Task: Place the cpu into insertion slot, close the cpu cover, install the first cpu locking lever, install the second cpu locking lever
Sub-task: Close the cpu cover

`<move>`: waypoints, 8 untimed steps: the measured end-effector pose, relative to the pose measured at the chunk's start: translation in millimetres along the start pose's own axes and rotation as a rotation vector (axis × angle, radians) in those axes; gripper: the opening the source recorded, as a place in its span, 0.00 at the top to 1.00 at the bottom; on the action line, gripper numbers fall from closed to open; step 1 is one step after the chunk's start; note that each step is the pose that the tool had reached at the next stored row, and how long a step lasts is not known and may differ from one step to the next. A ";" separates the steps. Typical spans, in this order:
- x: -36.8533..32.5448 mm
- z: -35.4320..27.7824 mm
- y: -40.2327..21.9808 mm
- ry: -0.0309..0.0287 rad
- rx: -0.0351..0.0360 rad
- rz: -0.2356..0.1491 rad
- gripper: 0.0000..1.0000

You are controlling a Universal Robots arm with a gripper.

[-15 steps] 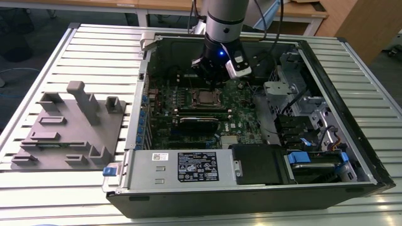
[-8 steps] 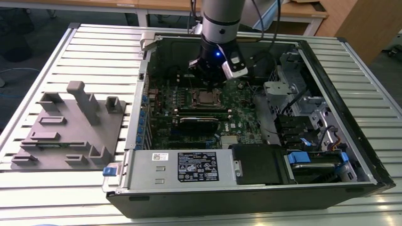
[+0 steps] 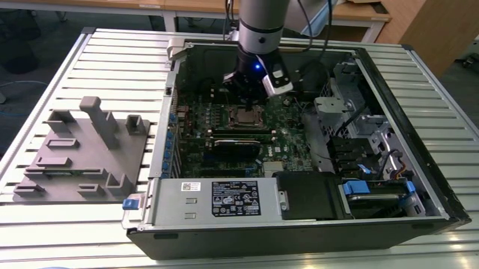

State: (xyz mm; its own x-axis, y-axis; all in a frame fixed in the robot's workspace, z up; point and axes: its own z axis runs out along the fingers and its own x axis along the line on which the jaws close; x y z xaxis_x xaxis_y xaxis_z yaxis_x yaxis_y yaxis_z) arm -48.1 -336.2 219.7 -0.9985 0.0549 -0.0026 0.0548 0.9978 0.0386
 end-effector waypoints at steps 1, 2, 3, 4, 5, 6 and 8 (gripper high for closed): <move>0.7 0.2 -0.1 -0.0002 -0.0001 0.000 0.90; 1.4 0.3 -0.1 -0.0003 -0.0001 0.000 0.90; 2.0 0.5 -0.2 -0.0004 -0.0001 0.000 0.90; 2.6 0.6 -0.2 -0.0004 0.0000 0.000 0.90; 3.1 0.7 -0.2 -0.0004 0.0000 0.000 0.90; 3.2 0.7 -0.3 -0.0004 0.0002 0.000 0.90; 3.5 0.8 -0.3 -0.0005 -0.0001 0.000 0.90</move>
State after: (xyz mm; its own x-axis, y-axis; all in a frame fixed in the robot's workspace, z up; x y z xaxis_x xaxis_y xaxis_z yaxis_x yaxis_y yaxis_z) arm -51.6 -336.3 218.8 -0.9985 0.0548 -0.0031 0.0546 0.9978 0.0387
